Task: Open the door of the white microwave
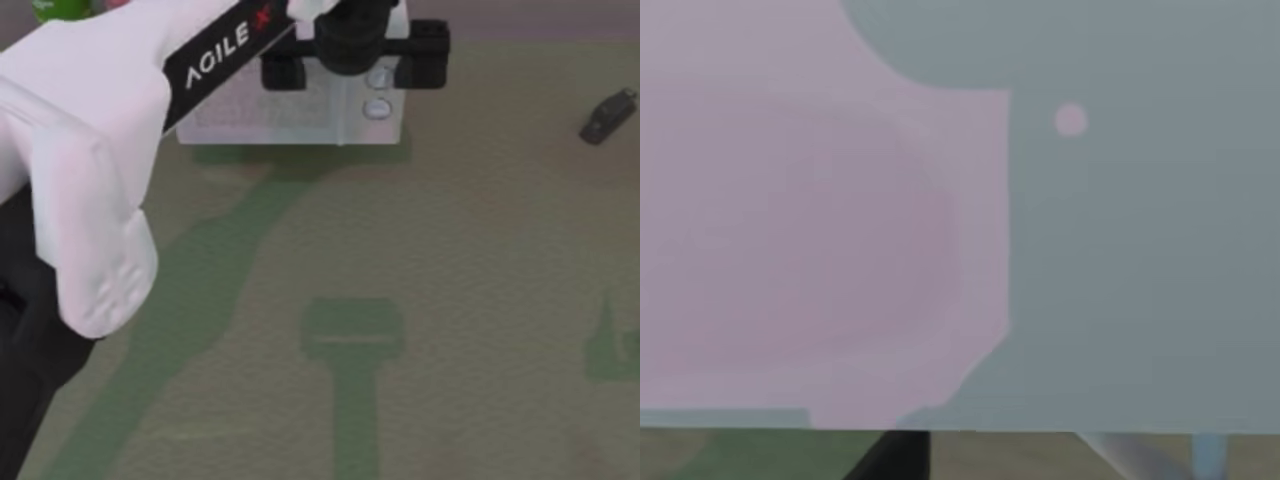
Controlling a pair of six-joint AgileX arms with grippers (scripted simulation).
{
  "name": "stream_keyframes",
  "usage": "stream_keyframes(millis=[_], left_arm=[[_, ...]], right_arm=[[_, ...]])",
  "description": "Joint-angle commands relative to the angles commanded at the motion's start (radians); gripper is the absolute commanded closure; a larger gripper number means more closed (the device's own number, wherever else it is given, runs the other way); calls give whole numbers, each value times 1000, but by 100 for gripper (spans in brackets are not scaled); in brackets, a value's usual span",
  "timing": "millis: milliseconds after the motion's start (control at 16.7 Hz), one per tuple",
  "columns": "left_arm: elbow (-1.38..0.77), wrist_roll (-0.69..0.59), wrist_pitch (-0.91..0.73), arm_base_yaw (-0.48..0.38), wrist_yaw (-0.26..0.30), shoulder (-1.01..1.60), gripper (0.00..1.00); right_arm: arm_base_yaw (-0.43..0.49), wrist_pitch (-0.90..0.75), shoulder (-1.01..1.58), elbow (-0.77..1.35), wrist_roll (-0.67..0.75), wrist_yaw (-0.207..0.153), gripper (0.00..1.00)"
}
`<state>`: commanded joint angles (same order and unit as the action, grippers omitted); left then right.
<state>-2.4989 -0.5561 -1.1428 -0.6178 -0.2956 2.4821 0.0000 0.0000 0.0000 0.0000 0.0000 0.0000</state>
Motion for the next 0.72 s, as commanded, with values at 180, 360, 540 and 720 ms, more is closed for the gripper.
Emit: stream_keyframes(millis=[180,360,540,720], left_arm=[[0,0,0,0,0,0,60],[0,0,0,0,0,0,83],[0,0,0,0,0,0,100],[0,0,0,0,0,0,100]], right_arm=[[0,0,0,0,0,0,0],[0,0,0,0,0,0,0],[0,0,0,0,0,0,0],[0,0,0,0,0,0,0]])
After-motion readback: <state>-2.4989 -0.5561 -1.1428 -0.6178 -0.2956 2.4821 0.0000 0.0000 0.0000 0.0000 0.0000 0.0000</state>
